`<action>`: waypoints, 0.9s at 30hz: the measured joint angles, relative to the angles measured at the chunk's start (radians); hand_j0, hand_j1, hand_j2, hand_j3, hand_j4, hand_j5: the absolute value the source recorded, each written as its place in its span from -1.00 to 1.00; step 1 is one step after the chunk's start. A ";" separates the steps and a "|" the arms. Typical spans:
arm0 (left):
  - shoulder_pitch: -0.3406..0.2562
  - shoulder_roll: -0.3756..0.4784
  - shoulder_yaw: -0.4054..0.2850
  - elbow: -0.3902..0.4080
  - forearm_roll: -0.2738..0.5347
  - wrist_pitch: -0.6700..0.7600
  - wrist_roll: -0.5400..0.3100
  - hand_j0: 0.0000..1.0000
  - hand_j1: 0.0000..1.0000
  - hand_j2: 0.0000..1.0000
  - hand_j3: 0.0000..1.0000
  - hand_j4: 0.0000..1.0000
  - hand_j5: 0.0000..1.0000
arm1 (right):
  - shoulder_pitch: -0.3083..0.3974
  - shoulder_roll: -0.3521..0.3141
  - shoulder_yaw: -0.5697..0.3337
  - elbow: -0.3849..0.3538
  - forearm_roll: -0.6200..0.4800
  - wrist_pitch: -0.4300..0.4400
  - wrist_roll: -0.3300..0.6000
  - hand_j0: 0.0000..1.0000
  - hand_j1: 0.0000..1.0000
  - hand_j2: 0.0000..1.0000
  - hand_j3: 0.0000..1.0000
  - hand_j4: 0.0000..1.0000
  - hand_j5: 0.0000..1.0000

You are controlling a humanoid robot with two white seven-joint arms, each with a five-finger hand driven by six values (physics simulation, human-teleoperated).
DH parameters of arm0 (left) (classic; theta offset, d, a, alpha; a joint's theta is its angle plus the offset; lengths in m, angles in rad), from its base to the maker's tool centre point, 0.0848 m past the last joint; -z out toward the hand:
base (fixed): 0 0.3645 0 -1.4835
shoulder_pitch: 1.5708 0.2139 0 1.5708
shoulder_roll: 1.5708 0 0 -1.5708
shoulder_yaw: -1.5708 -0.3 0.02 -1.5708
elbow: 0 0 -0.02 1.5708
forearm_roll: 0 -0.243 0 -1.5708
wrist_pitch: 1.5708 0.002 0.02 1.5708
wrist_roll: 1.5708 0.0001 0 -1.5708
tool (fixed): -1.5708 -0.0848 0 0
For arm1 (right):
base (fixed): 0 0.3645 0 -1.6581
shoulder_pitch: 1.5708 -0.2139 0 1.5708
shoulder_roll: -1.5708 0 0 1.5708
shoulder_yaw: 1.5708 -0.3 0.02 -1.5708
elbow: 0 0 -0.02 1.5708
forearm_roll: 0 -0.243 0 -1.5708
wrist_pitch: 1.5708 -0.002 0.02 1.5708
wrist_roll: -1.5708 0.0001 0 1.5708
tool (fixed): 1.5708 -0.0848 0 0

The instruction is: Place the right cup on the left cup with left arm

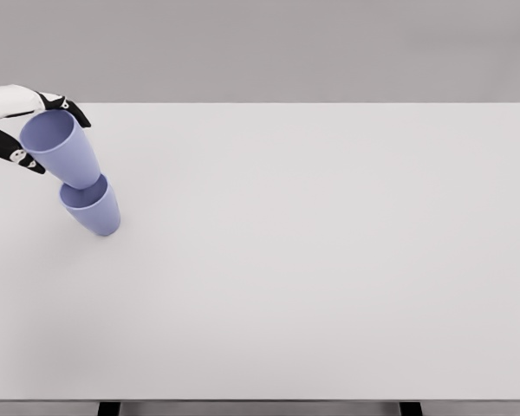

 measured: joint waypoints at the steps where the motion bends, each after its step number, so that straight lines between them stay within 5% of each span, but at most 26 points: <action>1: 0.002 -0.002 -0.005 0.005 0.000 0.000 0.000 0.17 0.17 0.17 0.17 0.17 0.17 | 0.000 0.000 0.000 0.000 0.000 0.000 0.000 1.00 1.00 1.00 1.00 1.00 1.00; 8: 0.002 -0.007 -0.024 0.031 -0.003 0.000 -0.001 0.18 0.18 0.18 0.18 0.18 0.18 | 0.000 0.000 0.000 0.000 0.000 0.000 0.000 1.00 1.00 1.00 1.00 1.00 1.00; 9: 0.003 -0.008 -0.024 0.031 -0.003 0.000 -0.001 0.42 0.42 0.42 0.42 0.42 0.42 | 0.000 0.000 0.000 0.000 0.000 0.000 0.000 1.00 1.00 1.00 1.00 1.00 1.00; 10: 0.003 -0.008 -0.025 0.031 -0.003 0.000 -0.001 1.00 1.00 1.00 1.00 1.00 1.00 | 0.000 0.000 0.000 0.000 0.000 0.000 0.000 1.00 1.00 1.00 1.00 1.00 1.00; 19: 0.008 -0.003 -0.020 0.006 0.002 0.000 -0.002 1.00 1.00 1.00 1.00 1.00 1.00 | 0.000 0.000 0.000 0.000 0.000 0.000 0.000 1.00 1.00 1.00 1.00 1.00 1.00; 21: 0.009 0.047 -0.015 -0.087 0.055 0.000 -0.002 1.00 1.00 1.00 1.00 1.00 1.00 | 0.000 0.000 0.000 0.000 0.000 0.000 0.000 1.00 1.00 1.00 1.00 1.00 1.00; 25: 0.014 0.178 -0.002 -0.396 0.200 0.000 -0.002 1.00 1.00 1.00 1.00 1.00 1.00 | 0.000 0.000 0.000 0.000 0.000 0.000 0.000 1.00 1.00 1.00 1.00 1.00 1.00; 27: 0.015 0.193 0.003 -0.472 0.235 0.000 -0.002 1.00 1.00 1.00 1.00 1.00 1.00 | 0.000 0.000 0.000 0.000 0.000 0.000 0.000 1.00 1.00 1.00 1.00 1.00 1.00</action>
